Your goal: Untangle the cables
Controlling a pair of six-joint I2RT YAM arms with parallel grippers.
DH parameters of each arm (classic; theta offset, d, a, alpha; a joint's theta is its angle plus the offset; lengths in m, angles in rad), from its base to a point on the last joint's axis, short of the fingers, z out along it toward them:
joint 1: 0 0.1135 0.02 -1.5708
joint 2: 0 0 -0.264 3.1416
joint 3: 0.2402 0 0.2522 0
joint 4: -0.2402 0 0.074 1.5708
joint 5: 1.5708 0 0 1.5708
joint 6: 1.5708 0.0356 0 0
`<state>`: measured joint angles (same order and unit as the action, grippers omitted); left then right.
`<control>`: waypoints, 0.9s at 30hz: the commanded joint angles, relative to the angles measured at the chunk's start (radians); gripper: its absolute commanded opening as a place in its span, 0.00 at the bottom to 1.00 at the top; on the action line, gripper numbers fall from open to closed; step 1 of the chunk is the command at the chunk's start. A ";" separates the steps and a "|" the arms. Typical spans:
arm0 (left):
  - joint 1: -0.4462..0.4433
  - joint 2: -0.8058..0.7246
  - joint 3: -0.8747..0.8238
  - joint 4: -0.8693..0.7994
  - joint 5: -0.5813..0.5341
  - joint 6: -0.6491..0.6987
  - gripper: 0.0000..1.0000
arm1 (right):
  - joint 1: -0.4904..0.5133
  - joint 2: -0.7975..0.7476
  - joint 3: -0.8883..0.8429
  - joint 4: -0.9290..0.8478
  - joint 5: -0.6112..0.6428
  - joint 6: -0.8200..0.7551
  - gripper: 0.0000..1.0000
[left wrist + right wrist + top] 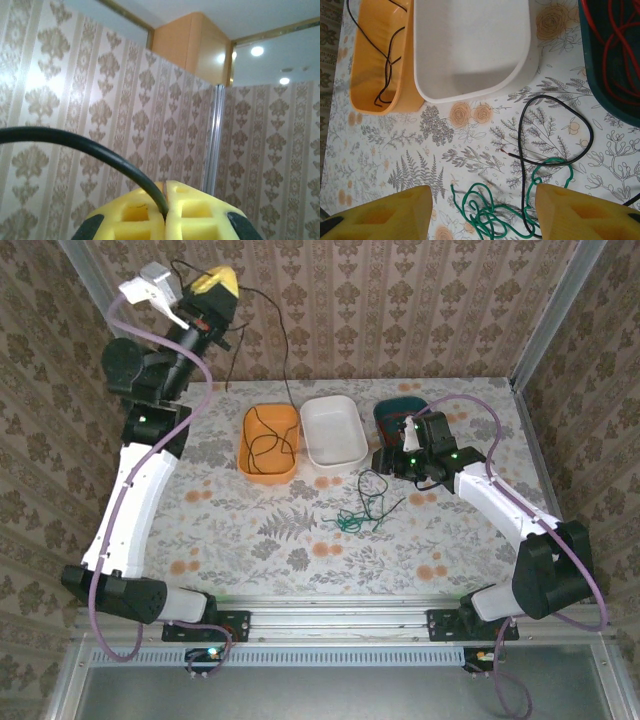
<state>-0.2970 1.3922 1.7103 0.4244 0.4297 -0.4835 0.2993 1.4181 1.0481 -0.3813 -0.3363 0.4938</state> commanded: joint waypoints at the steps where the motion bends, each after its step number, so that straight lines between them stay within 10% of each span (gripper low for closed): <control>1: 0.022 0.036 0.076 -0.002 -0.004 0.046 0.00 | 0.001 -0.021 0.001 0.014 0.017 -0.003 0.58; 12: 0.108 0.144 0.122 -0.085 -0.061 0.040 0.00 | 0.001 -0.021 0.000 0.016 0.010 -0.004 0.58; 27: 0.105 0.114 -0.456 0.038 0.019 -0.134 0.00 | -0.003 -0.021 -0.006 0.002 0.015 -0.014 0.57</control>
<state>-0.1837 1.5345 1.3075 0.3599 0.4103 -0.5335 0.2993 1.4181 1.0481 -0.3740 -0.3363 0.4931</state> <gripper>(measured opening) 0.053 0.575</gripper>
